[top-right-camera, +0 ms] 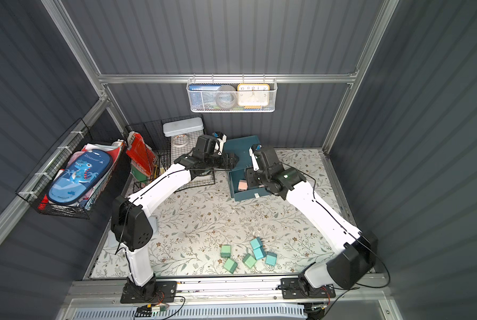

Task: Place the plugs into the drawer by color
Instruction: Place the plug in the drawer.

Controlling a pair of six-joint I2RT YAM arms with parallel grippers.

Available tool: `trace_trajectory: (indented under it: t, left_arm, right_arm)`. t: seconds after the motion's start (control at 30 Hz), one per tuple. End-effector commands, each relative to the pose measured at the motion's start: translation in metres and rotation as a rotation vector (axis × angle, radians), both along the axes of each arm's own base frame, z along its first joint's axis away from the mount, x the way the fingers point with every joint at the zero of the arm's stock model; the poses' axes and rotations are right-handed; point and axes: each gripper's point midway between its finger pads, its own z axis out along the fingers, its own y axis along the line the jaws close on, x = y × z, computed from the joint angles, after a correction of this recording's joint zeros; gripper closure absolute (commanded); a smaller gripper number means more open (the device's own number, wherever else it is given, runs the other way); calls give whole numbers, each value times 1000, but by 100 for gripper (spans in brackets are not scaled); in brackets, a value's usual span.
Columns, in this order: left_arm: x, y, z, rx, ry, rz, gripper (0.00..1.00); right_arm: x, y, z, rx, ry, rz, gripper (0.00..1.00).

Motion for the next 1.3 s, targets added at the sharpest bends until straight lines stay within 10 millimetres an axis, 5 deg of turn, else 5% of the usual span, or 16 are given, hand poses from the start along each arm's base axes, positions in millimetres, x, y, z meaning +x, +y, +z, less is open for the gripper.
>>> trace_trajectory:
  t: [0.0,0.53,0.7,0.83,0.93,1.07,1.27]
  left_arm:
    - [3,0,-16,50,26,-17,21]
    - [-9,-1,-12,14,33,-45,22]
    - [-14,-2,-20,15,57,-67,22]
    - [-15,-3,-23,15,63,-73,22]
    - [-16,-3,-24,11,63,-77,22]
    - [-15,-5,-24,7,60,-81,22]
    - [-15,-7,-26,-1,65,-88,22]
  right_arm:
    - [-5,9,0,43,84,41,69]
    - [25,-1,-49,-63,164,26,56]
    - [29,-3,-40,-82,144,25,30]
    - [29,-8,-12,-75,89,18,23]
    - [19,-10,18,-39,38,21,24]
    - [-18,-18,35,67,-1,7,36]
    - [-76,-30,-2,258,-81,-37,62]
